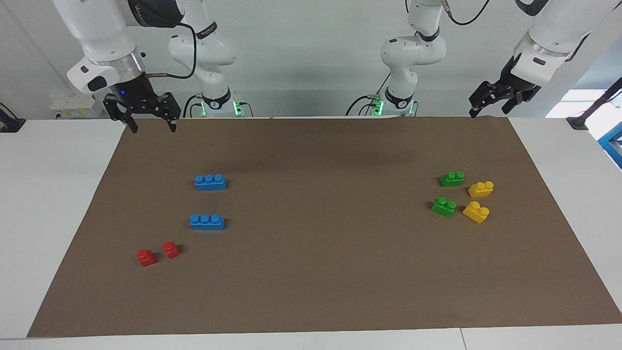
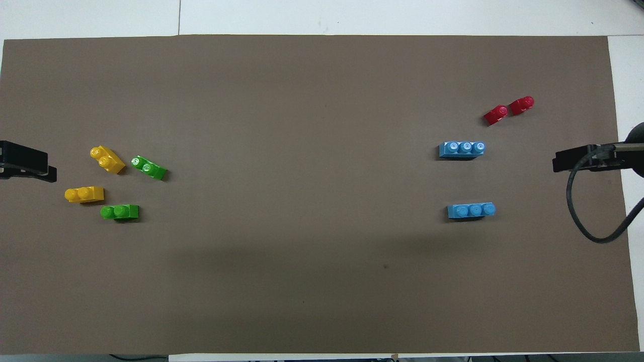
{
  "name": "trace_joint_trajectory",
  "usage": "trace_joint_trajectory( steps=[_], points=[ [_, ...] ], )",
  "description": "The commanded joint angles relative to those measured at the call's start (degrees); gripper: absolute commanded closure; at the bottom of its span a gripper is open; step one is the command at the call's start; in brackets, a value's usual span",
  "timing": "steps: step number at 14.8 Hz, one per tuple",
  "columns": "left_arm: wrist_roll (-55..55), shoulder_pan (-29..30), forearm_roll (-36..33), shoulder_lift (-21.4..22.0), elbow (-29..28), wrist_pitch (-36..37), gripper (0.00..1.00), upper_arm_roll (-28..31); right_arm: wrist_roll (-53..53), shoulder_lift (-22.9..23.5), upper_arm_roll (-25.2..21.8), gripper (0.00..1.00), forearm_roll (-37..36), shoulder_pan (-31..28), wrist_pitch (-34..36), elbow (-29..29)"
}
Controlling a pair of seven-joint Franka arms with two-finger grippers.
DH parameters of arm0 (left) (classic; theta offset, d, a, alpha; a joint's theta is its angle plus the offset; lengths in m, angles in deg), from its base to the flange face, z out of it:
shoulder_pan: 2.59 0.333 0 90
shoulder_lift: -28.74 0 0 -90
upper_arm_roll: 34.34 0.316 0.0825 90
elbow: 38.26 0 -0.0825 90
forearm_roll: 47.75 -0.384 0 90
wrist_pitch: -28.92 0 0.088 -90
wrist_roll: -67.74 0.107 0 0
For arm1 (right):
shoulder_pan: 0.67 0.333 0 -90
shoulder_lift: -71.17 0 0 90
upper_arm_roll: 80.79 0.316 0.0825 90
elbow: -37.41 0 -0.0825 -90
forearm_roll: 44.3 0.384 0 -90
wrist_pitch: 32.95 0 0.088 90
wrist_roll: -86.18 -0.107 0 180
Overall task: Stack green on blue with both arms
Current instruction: 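Reach the left gripper toward the green brick while the right gripper moves out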
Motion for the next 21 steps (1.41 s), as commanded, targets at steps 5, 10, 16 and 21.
trace_joint_trajectory(
  steps=[5,10,16,21],
  points=[
    [0.9,0.8,-0.9,0.9,-1.3,-1.2,0.0,-0.6,0.8,0.5,0.2,0.0,-1.2,0.0,0.6,1.0],
    [-0.7,1.0,-0.7,1.4,-2.5,-3.3,0.0,-0.6,0.9,0.5,0.2,0.0,-1.2,-0.1,0.5,1.0],
    [-18.5,0.3,-0.7,5.8,-14.3,-12.8,0.0,-0.6,0.9,0.5,0.2,0.0,-1.2,-0.1,0.4,1.0],
    [-35.7,-0.8,-0.6,5.1,-23.1,-24.6,0.0,-0.7,0.8,0.6,0.2,0.0,-1.1,0.0,0.3,1.0]
  ],
)
